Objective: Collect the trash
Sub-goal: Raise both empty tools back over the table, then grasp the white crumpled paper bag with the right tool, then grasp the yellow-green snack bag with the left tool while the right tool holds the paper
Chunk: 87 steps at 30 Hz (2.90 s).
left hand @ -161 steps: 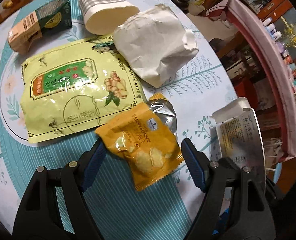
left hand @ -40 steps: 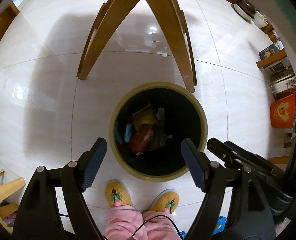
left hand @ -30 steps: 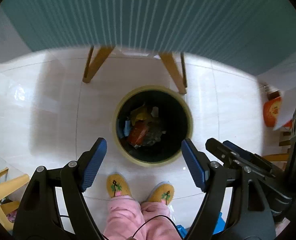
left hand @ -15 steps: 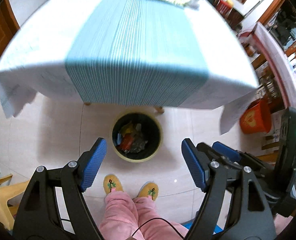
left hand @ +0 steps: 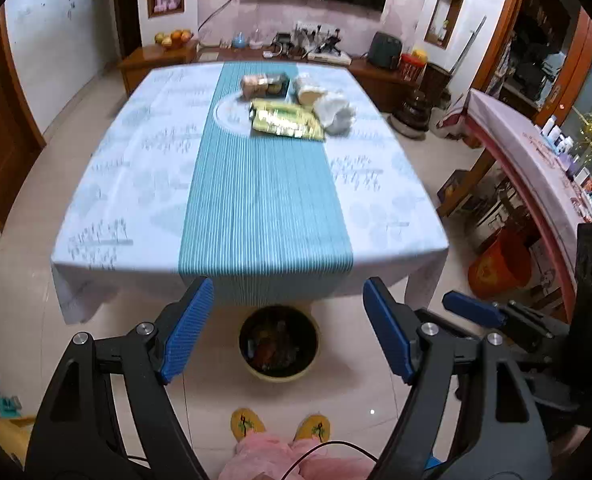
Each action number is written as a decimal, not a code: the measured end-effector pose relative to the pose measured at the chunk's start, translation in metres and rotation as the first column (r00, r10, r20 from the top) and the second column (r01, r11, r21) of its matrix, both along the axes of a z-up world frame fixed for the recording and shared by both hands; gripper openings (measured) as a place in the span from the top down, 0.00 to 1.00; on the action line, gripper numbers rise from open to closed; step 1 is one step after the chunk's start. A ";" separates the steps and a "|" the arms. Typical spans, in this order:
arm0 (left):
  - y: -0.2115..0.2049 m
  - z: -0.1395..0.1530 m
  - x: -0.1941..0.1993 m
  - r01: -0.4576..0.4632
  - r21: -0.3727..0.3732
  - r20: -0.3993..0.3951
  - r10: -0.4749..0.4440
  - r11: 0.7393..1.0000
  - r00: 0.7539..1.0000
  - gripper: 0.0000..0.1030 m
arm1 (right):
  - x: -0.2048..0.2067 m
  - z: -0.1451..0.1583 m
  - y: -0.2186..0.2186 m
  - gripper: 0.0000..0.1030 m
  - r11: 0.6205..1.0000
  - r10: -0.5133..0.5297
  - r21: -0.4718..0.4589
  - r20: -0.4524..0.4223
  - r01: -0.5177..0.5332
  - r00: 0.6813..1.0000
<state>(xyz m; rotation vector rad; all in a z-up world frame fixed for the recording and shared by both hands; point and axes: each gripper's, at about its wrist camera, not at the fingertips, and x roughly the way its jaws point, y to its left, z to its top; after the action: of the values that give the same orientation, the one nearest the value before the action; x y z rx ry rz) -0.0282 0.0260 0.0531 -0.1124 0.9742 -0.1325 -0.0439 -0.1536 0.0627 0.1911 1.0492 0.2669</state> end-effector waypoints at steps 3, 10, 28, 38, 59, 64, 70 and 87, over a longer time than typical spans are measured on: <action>0.003 0.020 0.012 0.021 0.000 0.022 -0.021 1.000 1.000 0.27 | 0.013 0.025 0.004 0.45 1.000 -0.023 -0.016 0.035 0.023 0.999; 0.008 0.055 0.045 0.101 0.055 0.074 -0.105 0.993 0.992 0.27 | 0.047 0.059 0.016 0.43 0.995 -0.090 -0.024 0.107 0.093 0.990; 0.058 0.026 0.161 0.153 -0.070 -0.038 -0.156 0.986 0.987 0.27 | 0.140 0.025 0.014 0.37 0.977 -0.203 -0.049 0.057 0.206 0.978; 0.059 -0.036 0.234 0.053 -0.101 -0.152 -0.068 0.993 0.986 0.27 | 0.255 -0.041 -0.024 0.35 0.994 -0.110 -0.027 -0.055 0.109 0.992; 0.058 -0.154 0.393 -0.341 -0.177 -0.403 0.248 0.923 0.881 0.27 | 0.488 -0.166 -0.059 0.26 0.994 0.086 -0.054 -0.178 -0.097 0.980; 0.054 -0.173 0.412 -0.355 -0.173 -0.417 0.258 0.919 0.872 0.27 | 0.492 -0.177 -0.036 0.53 0.970 0.193 -0.124 -0.147 -0.211 0.970; 0.048 -0.188 0.430 -0.363 -0.186 -0.422 0.259 0.913 0.869 0.27 | 0.486 -0.179 -0.022 0.56 0.948 0.256 -0.162 -0.119 -0.273 0.959; 0.030 -0.206 0.467 -0.393 -0.186 -0.380 0.303 0.900 0.874 0.27 | 0.479 -0.182 -0.029 0.59 0.945 0.288 -0.127 -0.118 -0.302 0.950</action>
<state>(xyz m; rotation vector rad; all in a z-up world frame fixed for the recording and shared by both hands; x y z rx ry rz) 0.4385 0.0557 -0.1528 -0.5684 1.2653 0.1028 0.4347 -0.1823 -0.1191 -0.0867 1.1903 0.4554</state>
